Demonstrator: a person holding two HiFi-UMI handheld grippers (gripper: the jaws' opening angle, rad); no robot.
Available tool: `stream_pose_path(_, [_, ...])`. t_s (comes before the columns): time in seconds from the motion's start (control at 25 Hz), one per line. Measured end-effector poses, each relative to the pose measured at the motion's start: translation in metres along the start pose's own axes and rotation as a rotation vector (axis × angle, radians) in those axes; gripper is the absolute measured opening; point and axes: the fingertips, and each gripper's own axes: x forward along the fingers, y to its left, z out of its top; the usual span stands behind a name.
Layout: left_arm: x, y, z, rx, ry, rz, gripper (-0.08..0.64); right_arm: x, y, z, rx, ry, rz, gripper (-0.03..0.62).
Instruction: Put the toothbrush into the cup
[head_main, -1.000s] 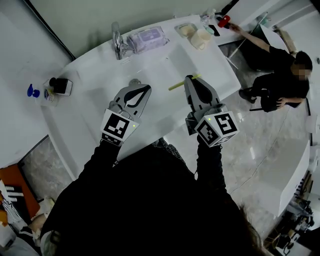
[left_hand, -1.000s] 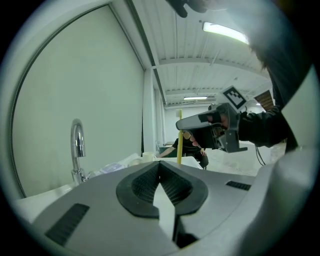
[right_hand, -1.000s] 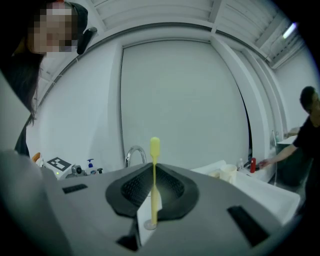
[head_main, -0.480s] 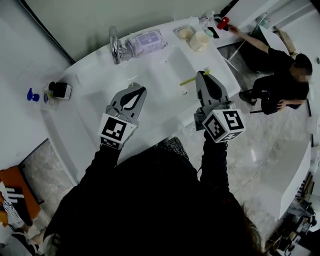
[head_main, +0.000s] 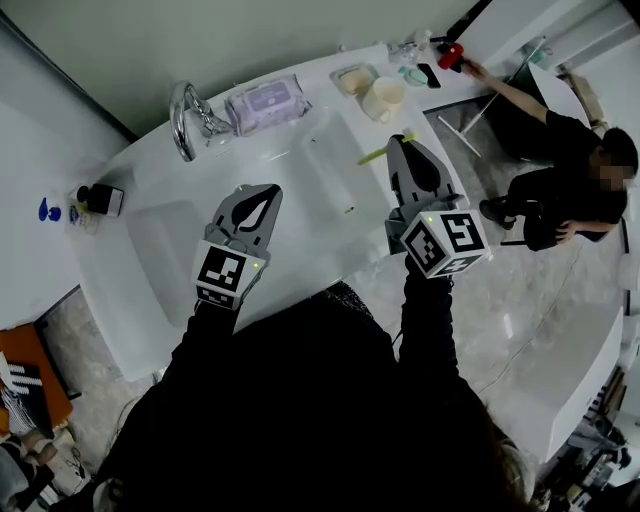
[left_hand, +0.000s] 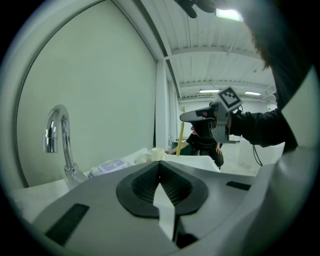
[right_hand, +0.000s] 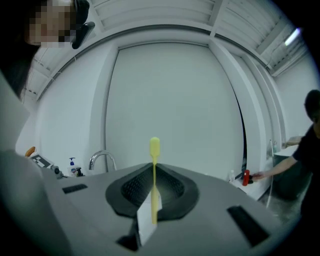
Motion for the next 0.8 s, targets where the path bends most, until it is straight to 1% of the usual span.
stream_pose_path(0.32, [0.047, -0.008, 0.017, -0.005, 0.006, 0.098, 0.008, 0.029, -0.070, 0.018, -0.027, -0.019, 0.062, 0.017])
stream_pose_path(0.6, [0.053, -0.002, 0.017, -0.031, 0.030, 0.214, 0.008, 0.058, -0.119, 0.033, -0.083, -0.019, 0.098, 0.017])
stream_pose_path(0.8, [0.053, 0.003, 0.017, -0.048, 0.042, 0.282, 0.008, 0.082, -0.150, 0.026, -0.108, -0.018, 0.082, 0.017])
